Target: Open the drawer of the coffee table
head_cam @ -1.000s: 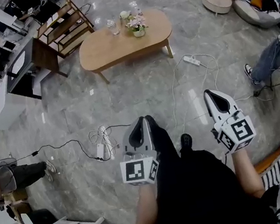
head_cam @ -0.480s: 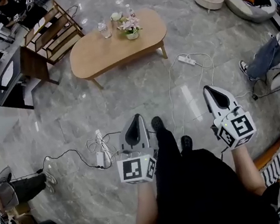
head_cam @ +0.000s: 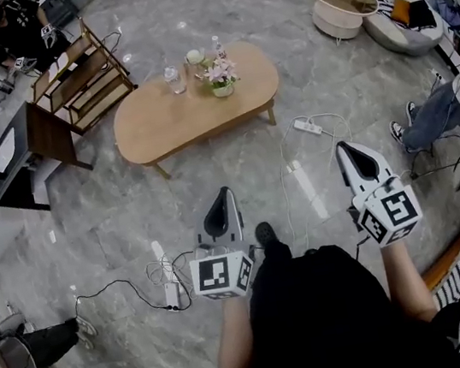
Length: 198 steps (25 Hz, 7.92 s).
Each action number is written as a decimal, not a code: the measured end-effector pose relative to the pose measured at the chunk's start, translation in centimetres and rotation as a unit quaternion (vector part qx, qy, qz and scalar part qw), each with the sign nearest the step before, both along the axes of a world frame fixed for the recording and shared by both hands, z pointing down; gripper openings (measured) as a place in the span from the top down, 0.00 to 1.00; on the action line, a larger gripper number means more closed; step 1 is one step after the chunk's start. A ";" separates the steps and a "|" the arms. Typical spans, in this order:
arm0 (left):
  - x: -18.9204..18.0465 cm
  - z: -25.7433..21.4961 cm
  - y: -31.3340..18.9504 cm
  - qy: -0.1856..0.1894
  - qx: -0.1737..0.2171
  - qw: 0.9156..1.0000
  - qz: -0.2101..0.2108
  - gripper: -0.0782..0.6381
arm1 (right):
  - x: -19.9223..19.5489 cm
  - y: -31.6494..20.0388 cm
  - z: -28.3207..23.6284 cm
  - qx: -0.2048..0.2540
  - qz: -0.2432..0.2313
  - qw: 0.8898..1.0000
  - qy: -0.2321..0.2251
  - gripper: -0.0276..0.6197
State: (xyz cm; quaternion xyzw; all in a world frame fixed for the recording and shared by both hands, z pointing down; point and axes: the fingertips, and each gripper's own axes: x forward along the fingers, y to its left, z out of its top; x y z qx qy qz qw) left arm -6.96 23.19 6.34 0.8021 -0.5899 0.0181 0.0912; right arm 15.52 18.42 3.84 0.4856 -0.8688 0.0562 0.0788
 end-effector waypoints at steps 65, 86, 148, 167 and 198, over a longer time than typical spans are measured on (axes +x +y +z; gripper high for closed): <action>-2.2 43.1 -27.8 0.036 -0.238 0.966 -0.091 0.87 | -8.2 -34.0 44.3 -0.196 -0.211 0.953 0.095 0.94; -9.1 64.3 -34.5 0.004 -0.281 0.960 -0.002 0.74 | -8.3 -39.6 63.6 -0.183 -0.189 0.942 0.209 0.94; -14.6 72.9 -46.0 -0.005 -0.266 0.960 -0.084 0.30 | -7.1 -51.3 73.3 -0.191 -0.108 0.936 0.275 0.57; -14.2 72.9 -43.5 -0.011 -0.291 0.951 -0.107 0.33 | -5.9 -49.1 73.0 -0.202 -0.098 0.932 0.284 0.64; -11.6 73.3 -33.1 -0.002 -0.345 0.927 -0.150 0.41 | -2.7 -39.0 73.3 -0.247 -0.114 0.915 0.297 0.65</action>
